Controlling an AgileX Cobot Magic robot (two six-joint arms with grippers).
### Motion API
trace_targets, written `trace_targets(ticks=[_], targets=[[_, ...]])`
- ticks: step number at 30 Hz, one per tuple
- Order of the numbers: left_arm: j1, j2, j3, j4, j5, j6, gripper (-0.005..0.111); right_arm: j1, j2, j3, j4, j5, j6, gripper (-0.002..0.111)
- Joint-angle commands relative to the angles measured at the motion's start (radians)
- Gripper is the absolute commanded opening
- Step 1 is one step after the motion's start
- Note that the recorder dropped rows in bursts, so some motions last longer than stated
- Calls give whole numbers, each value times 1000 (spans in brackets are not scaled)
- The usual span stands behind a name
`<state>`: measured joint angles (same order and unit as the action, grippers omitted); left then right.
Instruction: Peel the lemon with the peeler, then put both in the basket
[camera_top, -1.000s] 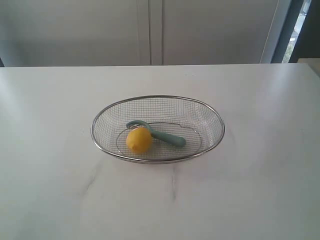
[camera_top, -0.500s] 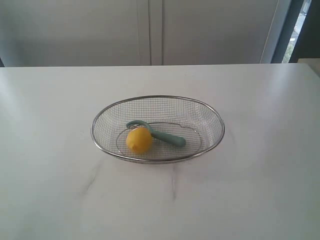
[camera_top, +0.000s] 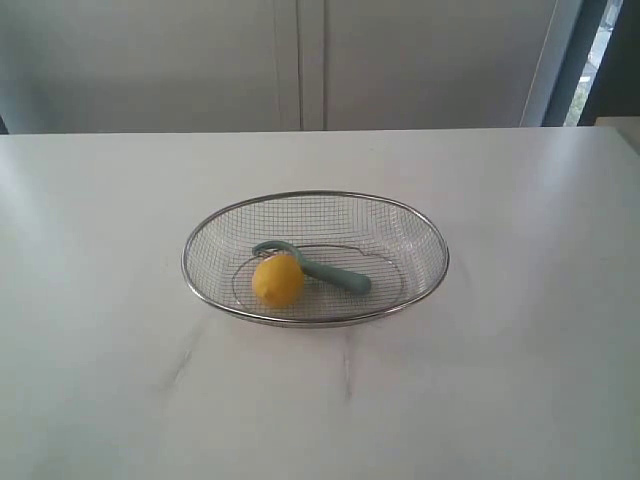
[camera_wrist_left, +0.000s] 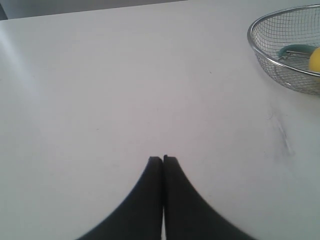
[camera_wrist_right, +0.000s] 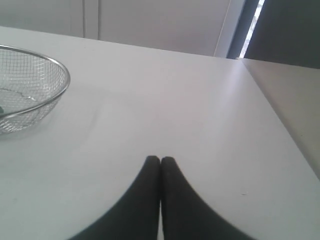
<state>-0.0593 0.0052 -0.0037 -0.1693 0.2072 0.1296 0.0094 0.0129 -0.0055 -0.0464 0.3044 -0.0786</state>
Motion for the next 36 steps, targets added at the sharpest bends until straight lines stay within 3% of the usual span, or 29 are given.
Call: trace_targets(ticks=[1,36], targets=[[1,-5,4,-8,4,2,0,-67,-13,6,1,-25,4,0],[1,-5,4,-8,4,2,0,-91,-13,6,16,1,72,0]])
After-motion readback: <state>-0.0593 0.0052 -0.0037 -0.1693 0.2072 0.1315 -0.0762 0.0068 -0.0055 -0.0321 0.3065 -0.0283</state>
